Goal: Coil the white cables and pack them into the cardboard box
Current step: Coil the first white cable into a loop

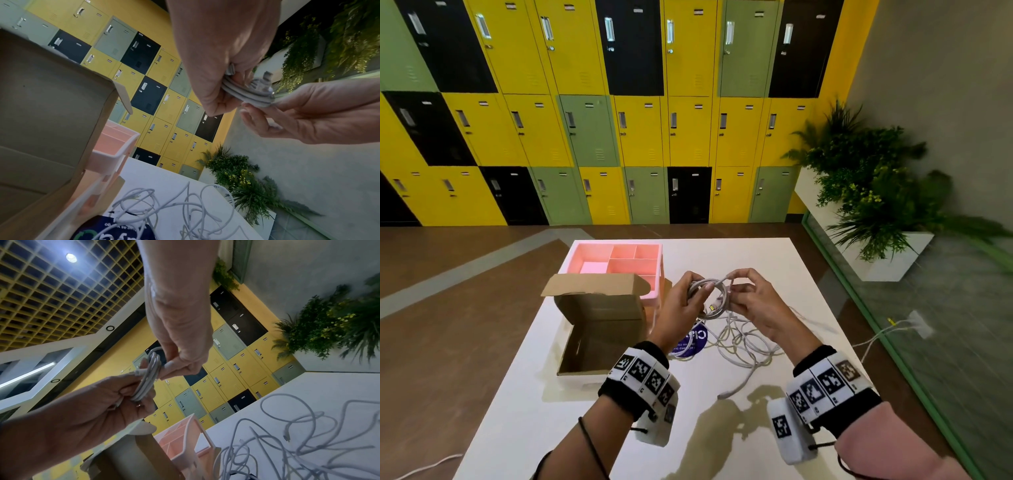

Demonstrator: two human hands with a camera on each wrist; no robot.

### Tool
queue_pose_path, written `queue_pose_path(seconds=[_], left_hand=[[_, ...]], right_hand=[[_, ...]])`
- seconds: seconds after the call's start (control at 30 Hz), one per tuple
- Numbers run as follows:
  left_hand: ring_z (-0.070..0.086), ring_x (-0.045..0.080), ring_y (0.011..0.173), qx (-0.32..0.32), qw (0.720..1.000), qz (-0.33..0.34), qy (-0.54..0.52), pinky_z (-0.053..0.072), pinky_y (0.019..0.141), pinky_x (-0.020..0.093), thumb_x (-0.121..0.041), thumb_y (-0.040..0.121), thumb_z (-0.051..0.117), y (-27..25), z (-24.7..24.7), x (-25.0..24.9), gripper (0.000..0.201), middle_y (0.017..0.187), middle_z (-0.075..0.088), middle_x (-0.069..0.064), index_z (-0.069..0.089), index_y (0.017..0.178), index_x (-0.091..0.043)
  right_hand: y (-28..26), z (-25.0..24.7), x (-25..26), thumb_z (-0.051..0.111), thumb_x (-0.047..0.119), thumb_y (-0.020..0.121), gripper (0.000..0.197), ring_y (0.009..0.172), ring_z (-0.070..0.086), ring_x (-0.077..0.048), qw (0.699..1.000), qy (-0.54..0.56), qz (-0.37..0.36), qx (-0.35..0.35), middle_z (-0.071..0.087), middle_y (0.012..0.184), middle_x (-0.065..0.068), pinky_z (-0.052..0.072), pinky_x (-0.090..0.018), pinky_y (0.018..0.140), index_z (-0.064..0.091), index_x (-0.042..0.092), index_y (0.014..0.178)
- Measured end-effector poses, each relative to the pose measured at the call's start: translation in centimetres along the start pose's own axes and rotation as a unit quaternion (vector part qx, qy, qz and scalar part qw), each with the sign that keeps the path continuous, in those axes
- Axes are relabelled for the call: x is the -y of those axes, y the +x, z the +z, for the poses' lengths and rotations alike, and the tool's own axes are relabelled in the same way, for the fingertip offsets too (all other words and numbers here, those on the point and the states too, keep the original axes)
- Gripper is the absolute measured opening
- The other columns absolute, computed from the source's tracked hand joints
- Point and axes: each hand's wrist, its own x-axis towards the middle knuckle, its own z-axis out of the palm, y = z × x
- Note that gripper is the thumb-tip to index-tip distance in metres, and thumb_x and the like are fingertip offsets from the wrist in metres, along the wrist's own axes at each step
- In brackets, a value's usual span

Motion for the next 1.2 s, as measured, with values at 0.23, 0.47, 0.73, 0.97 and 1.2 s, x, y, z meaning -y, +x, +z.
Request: queue_pose_path(seconds=[0.23,0.47,0.73,0.97,1.2], left_hand=[[0.054,0.005,0.064,-0.03,1.0,0.005,0.003,0.047,0.056,0.02,-0.022,0.096,0.053,0.3,0.0,0.3,0.019,0.076,0.057,-0.002,0.052,0.094,-0.003],[0.048,0.003,0.058,-0.009,1.0,0.005,-0.008,0.043,0.053,0.02,-0.023,0.095,0.053,0.3,0.1,0.1,0.02,0.068,0.053,-0.009,0.052,0.093,-0.003],[0.062,0.008,0.071,0.028,0.999,-0.018,-0.034,0.05,0.061,0.021,-0.023,0.096,0.051,-0.1,0.0,0.2,0.02,0.079,0.064,-0.005,0.052,0.096,-0.003],[0.056,0.019,0.067,0.029,0.999,-0.019,-0.021,0.049,0.06,0.031,-0.023,0.096,0.051,-0.2,-0.1,-0.2,0.021,0.075,0.058,0.002,0.051,0.093,-0.003],[0.051,0.01,0.062,-0.023,1.0,0.0,-0.013,0.048,0.058,0.031,-0.021,0.096,0.052,-0.1,0.6,-0.4,0.021,0.071,0.052,-0.001,0.053,0.091,-0.001]], right_hand=[[-0.7,0.1,-0.5,0.04,-0.001,0.099,0.028,0.075,0.069,-0.015,0.993,-0.11,-0.03,0.031,0.067,0.09,-0.01,0.055,-0.02,0.067,0.061,0.008,0.115],[-1.6,0.4,-0.2,0.04,0.052,0.096,0.041,0.099,0.059,-0.012,0.973,-0.219,-0.033,0.066,0.068,0.106,-0.002,0.044,-0.025,0.086,0.063,0.026,0.118],[-1.4,0.7,-0.5,0.033,0.048,0.099,0.046,0.097,0.06,-0.006,0.97,-0.234,-0.019,0.06,0.067,0.098,0.008,0.04,-0.017,0.081,0.064,0.02,0.119],[-1.6,0.8,-0.9,0.029,0.051,0.099,0.048,0.097,0.06,-0.012,0.968,-0.242,-0.009,0.067,0.067,0.09,0.003,0.039,-0.028,0.091,0.064,0.021,0.086],[-1.5,0.3,-0.5,0.027,0.062,0.095,0.055,0.108,0.059,-0.015,0.956,-0.28,0.002,0.087,0.07,0.101,-0.001,0.038,-0.043,0.106,0.067,0.024,0.087]])
